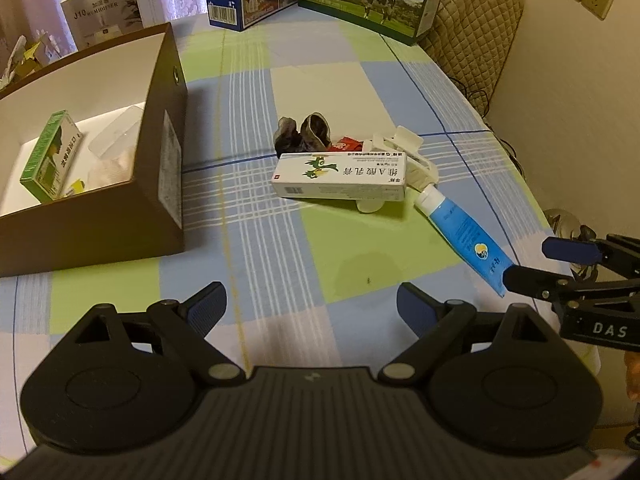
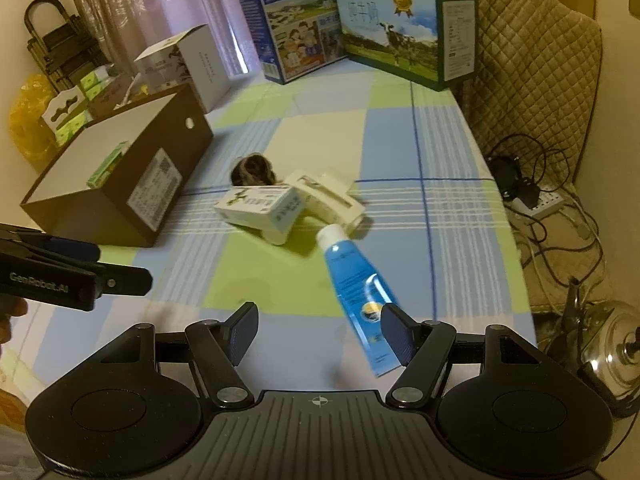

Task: Organize objects
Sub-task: 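Move both tools toward the loose items beside the brown box, then grasp the white ointment box with the left tool while the right tool grasps the blue tube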

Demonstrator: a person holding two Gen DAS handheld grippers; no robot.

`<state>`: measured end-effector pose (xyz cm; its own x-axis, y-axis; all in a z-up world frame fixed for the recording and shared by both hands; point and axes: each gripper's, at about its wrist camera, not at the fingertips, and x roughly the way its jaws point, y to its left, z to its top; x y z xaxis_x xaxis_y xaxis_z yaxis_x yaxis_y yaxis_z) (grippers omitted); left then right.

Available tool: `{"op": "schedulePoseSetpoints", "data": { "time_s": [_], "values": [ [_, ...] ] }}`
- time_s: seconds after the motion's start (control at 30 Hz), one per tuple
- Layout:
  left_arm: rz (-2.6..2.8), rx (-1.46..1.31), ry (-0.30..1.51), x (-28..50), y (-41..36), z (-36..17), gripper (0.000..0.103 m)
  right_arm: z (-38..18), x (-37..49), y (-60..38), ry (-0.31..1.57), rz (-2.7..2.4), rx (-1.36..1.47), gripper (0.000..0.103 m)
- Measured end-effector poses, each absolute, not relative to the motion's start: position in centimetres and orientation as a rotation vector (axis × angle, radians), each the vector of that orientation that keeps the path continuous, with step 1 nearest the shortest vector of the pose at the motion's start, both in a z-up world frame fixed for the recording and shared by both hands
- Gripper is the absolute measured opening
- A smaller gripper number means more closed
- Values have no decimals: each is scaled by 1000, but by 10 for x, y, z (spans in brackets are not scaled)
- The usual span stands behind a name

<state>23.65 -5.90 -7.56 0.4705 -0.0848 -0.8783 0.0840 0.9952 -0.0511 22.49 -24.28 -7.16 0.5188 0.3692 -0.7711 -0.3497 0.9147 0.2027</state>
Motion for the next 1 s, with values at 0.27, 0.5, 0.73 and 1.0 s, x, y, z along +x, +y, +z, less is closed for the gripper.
{"op": "schedulePoseSetpoints", "data": {
  "time_s": [0.27,0.5,0.73,1.0],
  "values": [
    [-74,-11,1089,257,-68,-86,90,-99,249,-245,915,443,-33,65],
    [-62,-30,1103,277,-74,-96,90,-118,268,-236,893,482,-103,63],
    [-45,-73,1102,299,-75,-98,92,-138,286,-224,918,502,-148,52],
    [12,-96,1079,337,-72,-98,97,-144,289,-229,917,489,-182,39]
  ]
}}
